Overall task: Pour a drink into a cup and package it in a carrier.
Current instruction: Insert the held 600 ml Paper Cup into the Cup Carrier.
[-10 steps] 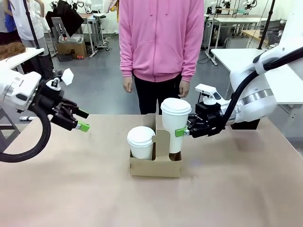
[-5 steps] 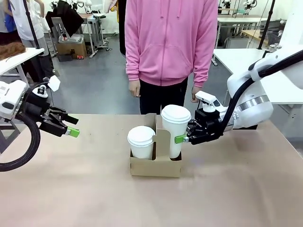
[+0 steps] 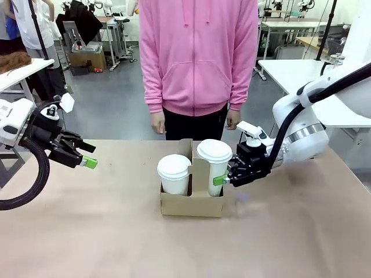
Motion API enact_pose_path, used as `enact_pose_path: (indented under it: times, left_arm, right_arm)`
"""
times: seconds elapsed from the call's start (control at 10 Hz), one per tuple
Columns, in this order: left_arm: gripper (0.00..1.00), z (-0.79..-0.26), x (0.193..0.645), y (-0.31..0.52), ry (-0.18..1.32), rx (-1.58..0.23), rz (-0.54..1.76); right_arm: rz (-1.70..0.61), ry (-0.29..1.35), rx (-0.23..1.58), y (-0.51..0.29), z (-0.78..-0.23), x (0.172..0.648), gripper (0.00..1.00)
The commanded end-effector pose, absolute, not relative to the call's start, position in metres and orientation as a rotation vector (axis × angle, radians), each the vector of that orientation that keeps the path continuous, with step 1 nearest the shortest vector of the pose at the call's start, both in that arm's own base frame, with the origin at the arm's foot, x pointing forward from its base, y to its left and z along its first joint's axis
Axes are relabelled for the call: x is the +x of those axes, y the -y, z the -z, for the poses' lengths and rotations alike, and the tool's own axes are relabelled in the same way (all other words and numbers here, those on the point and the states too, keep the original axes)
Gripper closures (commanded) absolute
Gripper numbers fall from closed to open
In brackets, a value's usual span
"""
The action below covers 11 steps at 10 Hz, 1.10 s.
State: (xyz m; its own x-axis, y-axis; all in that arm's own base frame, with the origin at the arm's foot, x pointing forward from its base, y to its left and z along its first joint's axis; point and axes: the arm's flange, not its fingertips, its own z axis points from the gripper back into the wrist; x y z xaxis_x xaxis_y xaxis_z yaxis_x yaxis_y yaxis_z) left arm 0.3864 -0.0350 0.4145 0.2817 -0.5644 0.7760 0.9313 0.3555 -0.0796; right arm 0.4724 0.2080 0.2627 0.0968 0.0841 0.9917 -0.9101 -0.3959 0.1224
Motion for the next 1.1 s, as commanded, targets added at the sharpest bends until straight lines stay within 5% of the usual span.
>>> enact_pose_path:
  times: [0.0, 0.4, 0.5, 1.0]
  left_arm:
    - [0.0, -0.414, 0.386, 0.034, 0.741, -0.605, 1.088]
    - [0.0, -0.414, 0.386, 0.034, 0.741, -0.605, 1.088]
    - [0.0, -0.414, 0.386, 0.034, 0.741, -0.605, 1.088]
    - [0.0, -0.414, 0.386, 0.034, 0.741, -0.605, 1.088]
  right_arm:
    - [-1.51, 0.853, 1.475, -0.214, -0.253, 0.48, 0.19]
    - [-1.523, 0.856, 1.465, -0.215, -0.236, 0.483, 0.19]
    - [-1.528, 0.864, 1.448, -0.211, -0.237, 0.485, 0.0]
    - [-1.511, 0.903, 1.406, -0.177, -0.267, 0.497, 0.0]
